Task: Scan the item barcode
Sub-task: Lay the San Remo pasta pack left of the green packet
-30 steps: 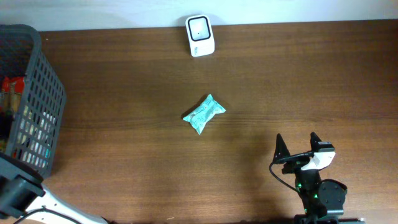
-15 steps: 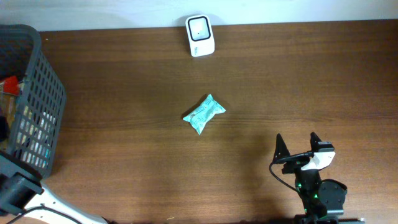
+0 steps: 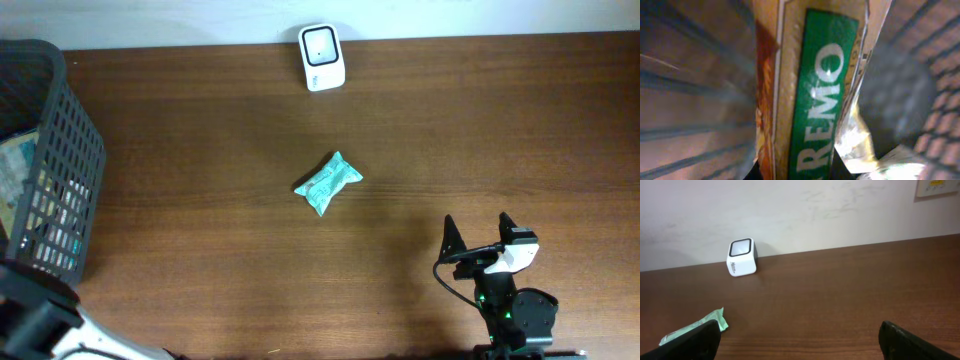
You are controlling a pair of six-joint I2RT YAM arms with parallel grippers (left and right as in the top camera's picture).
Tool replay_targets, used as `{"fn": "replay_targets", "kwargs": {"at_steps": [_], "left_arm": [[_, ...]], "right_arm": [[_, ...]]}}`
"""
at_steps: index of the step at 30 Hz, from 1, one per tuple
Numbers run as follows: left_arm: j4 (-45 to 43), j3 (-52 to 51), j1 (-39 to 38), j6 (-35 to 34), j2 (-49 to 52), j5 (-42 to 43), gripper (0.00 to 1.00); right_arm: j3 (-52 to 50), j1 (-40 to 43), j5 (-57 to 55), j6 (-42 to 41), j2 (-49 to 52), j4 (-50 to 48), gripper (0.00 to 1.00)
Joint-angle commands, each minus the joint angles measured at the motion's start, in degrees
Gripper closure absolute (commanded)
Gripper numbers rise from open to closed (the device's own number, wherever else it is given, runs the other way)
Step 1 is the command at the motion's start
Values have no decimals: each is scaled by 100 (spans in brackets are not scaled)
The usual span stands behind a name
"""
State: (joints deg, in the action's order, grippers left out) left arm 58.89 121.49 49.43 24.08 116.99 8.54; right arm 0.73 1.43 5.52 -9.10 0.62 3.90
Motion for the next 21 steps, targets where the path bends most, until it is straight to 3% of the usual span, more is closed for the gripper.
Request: {"fn": "replay_targets", "kwargs": {"at_steps": [1,4,7,14,17,21], "left_arm": [[-179,601,-101,-542,-1453,730,100],[-273,601,-313,-544,-2031,1172,100],[-90,601,-892,-1058,-2673,1320,100],[2138,404,-3425,-1233,-2597,1311,100],[2518,-356,-4360,-1300,-2398,1198,100],[1746,-2186,-5069,-2081,-2371,946,100]], "right_arm": [[-42,42,7,-42,-42,15,1],[-42,42,7,-42,-42,15,1],[-42,42,7,-42,-42,15,1],[-42,42,7,-42,-42,15,1],[-42,42,7,-42,-42,15,1],[-42,42,7,-42,-42,15,1]]}}
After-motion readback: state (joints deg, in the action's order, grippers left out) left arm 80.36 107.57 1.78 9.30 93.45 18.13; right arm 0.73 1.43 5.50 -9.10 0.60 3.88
